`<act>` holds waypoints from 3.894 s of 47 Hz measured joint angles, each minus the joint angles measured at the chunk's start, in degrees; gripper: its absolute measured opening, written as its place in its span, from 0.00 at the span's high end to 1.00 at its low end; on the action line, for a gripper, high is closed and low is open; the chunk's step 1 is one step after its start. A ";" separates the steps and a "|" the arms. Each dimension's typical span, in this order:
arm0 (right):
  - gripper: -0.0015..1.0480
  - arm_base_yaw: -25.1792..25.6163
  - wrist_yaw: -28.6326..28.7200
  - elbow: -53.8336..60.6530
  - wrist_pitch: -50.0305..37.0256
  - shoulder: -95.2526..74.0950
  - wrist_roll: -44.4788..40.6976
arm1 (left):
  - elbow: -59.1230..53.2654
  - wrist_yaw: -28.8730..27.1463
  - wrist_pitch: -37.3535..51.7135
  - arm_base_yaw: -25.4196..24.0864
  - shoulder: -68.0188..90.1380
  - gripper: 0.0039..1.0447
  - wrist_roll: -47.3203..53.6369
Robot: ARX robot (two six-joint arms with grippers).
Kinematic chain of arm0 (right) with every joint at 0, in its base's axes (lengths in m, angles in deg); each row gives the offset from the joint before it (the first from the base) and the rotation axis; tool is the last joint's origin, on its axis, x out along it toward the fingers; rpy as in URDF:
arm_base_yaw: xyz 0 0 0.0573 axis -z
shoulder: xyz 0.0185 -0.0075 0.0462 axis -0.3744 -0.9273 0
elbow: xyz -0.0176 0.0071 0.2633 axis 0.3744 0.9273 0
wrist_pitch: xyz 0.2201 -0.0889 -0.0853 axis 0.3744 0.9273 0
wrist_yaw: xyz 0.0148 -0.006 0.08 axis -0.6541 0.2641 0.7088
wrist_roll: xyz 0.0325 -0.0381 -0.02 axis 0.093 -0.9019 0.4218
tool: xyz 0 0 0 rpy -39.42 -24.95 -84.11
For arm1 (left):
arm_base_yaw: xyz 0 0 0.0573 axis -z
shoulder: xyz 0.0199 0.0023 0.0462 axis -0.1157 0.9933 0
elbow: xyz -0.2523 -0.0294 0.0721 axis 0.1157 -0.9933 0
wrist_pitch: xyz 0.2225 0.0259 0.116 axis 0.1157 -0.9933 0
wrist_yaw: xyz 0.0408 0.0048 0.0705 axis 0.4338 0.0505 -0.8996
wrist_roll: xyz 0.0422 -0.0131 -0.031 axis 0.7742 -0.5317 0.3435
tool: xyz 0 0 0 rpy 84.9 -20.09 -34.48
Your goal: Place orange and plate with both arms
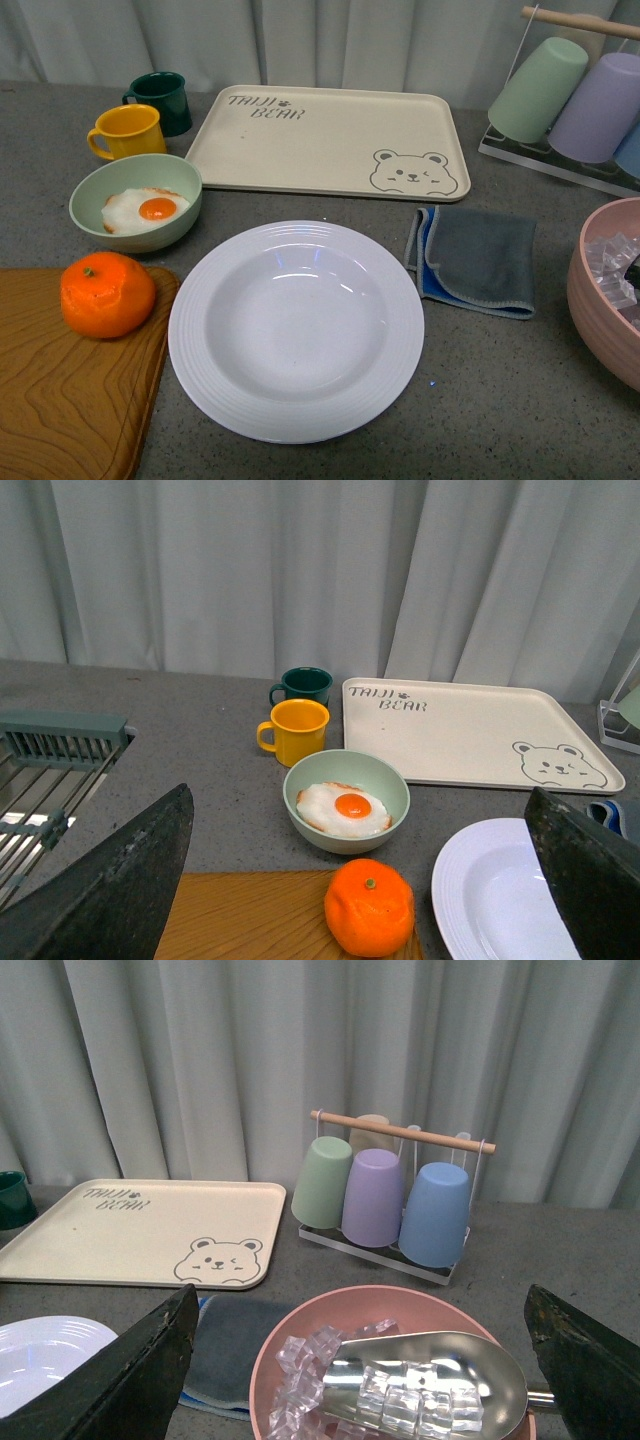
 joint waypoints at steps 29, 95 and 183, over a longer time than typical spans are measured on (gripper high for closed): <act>0.09 0.00 0.00 0.00 0.00 0.00 0.00 | 0.00 0.00 0.00 0.00 0.00 0.06 0.00; 0.09 0.00 -0.02 0.00 0.00 0.02 0.00 | 5.46 -7.06 -7.85 3.13 19.76 0.06 -10.01; 0.09 0.00 -0.02 0.00 0.00 0.02 0.00 | 38.86 -3.93 6.25 8.48 103.32 0.37 -13.49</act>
